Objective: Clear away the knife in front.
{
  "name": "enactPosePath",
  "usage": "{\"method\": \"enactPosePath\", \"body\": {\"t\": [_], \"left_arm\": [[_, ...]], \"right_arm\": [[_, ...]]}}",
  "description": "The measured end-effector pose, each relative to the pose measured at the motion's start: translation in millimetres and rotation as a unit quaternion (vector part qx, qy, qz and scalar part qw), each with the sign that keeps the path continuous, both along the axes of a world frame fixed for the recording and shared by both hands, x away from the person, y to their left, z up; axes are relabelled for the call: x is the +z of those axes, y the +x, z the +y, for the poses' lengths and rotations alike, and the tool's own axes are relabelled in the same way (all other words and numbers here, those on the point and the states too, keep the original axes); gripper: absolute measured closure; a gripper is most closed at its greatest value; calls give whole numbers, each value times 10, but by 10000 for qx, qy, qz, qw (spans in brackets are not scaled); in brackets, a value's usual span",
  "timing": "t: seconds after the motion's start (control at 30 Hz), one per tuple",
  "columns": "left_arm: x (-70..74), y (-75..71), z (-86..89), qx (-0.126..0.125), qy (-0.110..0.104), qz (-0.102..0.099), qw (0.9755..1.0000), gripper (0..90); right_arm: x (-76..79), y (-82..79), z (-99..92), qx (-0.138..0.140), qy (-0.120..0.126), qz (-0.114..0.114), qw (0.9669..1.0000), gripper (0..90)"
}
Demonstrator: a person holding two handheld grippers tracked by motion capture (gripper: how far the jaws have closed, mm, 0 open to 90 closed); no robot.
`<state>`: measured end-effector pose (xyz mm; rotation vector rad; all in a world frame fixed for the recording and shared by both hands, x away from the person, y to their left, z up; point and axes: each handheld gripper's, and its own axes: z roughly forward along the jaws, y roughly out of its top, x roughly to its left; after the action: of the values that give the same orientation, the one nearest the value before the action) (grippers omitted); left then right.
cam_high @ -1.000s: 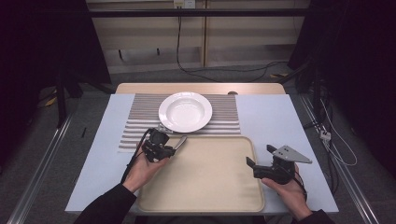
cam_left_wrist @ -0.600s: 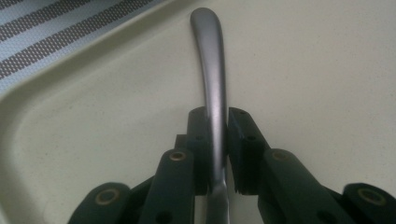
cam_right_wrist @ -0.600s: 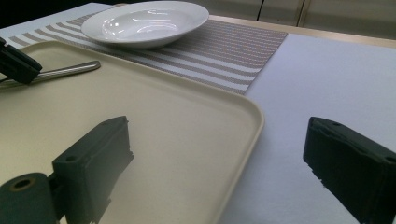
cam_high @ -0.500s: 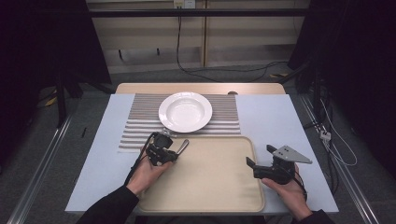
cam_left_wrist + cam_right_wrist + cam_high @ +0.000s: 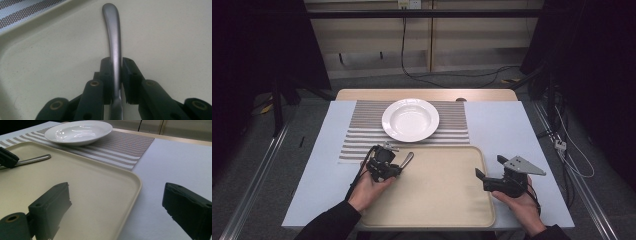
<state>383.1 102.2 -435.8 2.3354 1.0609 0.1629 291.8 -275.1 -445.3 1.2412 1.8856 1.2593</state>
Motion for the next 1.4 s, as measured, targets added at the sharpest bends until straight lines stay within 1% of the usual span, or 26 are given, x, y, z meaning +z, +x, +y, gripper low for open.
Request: {"method": "enactPosePath", "body": {"t": [0.03, 0.13, 0.2, 0.23, 0.3, 0.37, 0.4, 0.47, 0.53, 0.57, 0.63, 0.7, 0.73, 0.8, 0.87, 0.93, 0.97, 1.0, 1.03, 1.07, 1.13, 1.2, 1.23, 1.27, 1.3, 1.4], "left_arm": [[3, 1, 5, -52, 6, 1, 10000, 773], [5, 2, 15, -108, 39, -43, 9999, 656], [6, 13, 23, -109, 63, -115, 9999, 602], [6, 20, 26, -77, 35, -137, 9999, 556], [12, 37, 39, -109, -22, -215, 9997, 411], [26, 37, 42, -143, -31, -414, 9990, 318], [37, 37, 45, -188, -67, -499, 9986, 285], [65, 33, 36, -244, -167, -572, 9979, 224], [96, 35, 10, -287, -174, -582, 9977, 156], [109, 34, -1, -329, -240, -596, 9974, 143], [127, 23, -26, -575, -396, -587, 9958, 142], [140, 8, -77, -681, -410, -694, 9944, 170], [143, 6, -99, -735, -389, -749, 9937, 214], [138, 14, -136, -839, -412, -769, 9926, 351], [122, 20, -174, -859, -407, -791, 9923, 460], [87, 29, -223, -962, -258, -814, 9917, 599], [60, 33, -240, -934, -251, -779, 9923, 638], [37, 45, -247, -1009, -242, -705, 9921, 698], [18, 50, -255, -1043, -182, -698, 9919, 773], [-2, 47, -260, -996, -132, -748, 9921, 809], [-7, 46, -258, -1016, -98, -719, 9922, 898], [-28, 33, -282, -1020, 22, -755, 9919, 900], [-44, 38, -286, -1018, 38, -681, 9925, 900], [-59, 43, -285, -992, -3, -623, 9931, 900], [-60, 47, -285, -996, -8, -638, 9930, 900], [-78, 44, -291, -996, 121, -908, 9908, 900]], "right_arm": [[-1, 1, 0, 1, 2, -2, 10000, 75], [0, 0, -2, 11, 10, -1, 10000, 75], [-2, 1, -3, 24, 21, 2, 10000, 76], [-3, 2, -4, 29, 22, 5, 10000, 76], [-2, 0, -4, 32, 23, 5, 10000, 76], [0, -4, -5, 39, 35, 0, 10000, 76], [-1, -3, -7, 37, 31, 2, 10000, 76], [-1, 0, -7, 33, 44, 9, 10000, 76], [-4, 5, -4, 39, 39, 12, 10000, 76], [-4, 5, -4, 43, 38, 14, 10000, 76], [-3, 4, -6, 45, 49, 7, 10000, 75], [-2, 2, -7, 40, 45, 9, 10000, 75], [-2, 3, -8, 44, 44, 7, 10000, 75], [-4, 5, -8, 43, 39, 2, 10000, 75], [-5, 6, -10, 37, 42, 6, 10000, 75], [-5, 6, -12, 30, 41, 11, 10000, 75], [-5, 7, -12, 22, 37, 12, 10000, 75], [-5, 8, -9, 21, 31, 11, 10000, 74], [-4, 7, -4, 24, 26, 14, 10000, 74], [-3, 6, 2, 32, 6, 7, 10000, 74], [-3, 6, 11, 48, -10, 4, 10000, 74], [-3, 5, 10, 40, -14, -2, 10000, 74], [-2, 5, 8, 32, -8, -3, 10000, 74], [-1, 4, 6, 31, -1, -1, 10000, 74], [0, 4, 5, 32, -1, -3, 10000, 74], [-1, 2, 6, 42, -4, -1, 10000, 74]]}}
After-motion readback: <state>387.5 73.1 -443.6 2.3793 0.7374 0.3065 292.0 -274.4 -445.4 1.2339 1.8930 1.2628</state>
